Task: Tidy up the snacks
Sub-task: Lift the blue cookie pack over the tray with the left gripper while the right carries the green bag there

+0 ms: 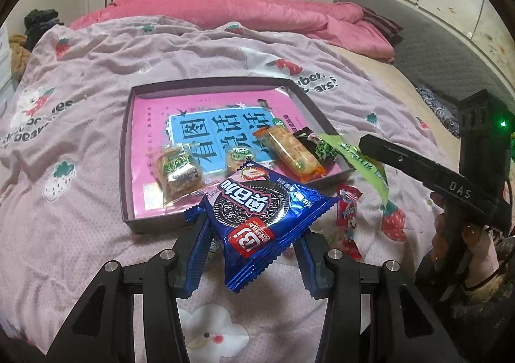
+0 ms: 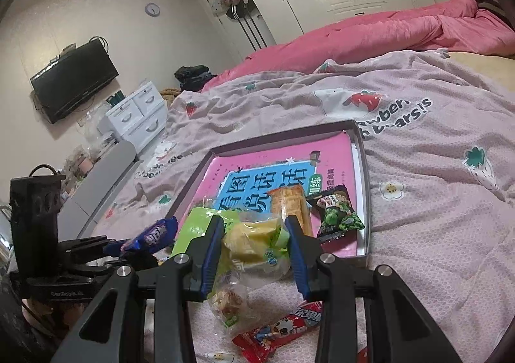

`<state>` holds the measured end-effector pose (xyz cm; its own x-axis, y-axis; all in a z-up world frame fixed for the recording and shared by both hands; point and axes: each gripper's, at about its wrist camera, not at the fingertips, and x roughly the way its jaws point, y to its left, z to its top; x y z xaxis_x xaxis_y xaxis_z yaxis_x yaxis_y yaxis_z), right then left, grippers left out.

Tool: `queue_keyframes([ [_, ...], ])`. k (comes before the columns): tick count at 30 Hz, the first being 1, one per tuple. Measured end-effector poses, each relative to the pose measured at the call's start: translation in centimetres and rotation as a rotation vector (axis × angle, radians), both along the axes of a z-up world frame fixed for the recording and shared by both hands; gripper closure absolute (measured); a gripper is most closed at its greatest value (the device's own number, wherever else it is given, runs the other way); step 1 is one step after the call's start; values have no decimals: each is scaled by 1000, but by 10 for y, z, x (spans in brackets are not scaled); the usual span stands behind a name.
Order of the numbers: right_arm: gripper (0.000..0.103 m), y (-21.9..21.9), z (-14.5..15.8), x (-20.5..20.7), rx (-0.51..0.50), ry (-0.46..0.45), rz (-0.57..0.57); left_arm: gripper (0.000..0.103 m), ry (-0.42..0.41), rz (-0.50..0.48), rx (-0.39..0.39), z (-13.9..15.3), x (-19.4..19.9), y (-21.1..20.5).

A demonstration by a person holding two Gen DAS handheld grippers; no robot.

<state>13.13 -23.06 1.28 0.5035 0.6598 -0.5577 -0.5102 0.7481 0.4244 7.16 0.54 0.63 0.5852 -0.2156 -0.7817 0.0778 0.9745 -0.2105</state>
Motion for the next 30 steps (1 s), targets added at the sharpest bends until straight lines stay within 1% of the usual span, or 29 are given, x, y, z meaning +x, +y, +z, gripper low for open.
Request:
queue_keyframes([
  [6,64,-4,-4,9,31,35,-24,53,-7,3,-4,2,5,-1],
  [11,64,-3,4,8,29,-8,-23,53,-6,17,-1,2,10,3],
  [15,64,-4,8,12,45,-14,-29,53,-7,36,0,3,16,7],
  [30,64,-10,20,23,81,-57,-59,53,-61,96,0,19,38,22],
])
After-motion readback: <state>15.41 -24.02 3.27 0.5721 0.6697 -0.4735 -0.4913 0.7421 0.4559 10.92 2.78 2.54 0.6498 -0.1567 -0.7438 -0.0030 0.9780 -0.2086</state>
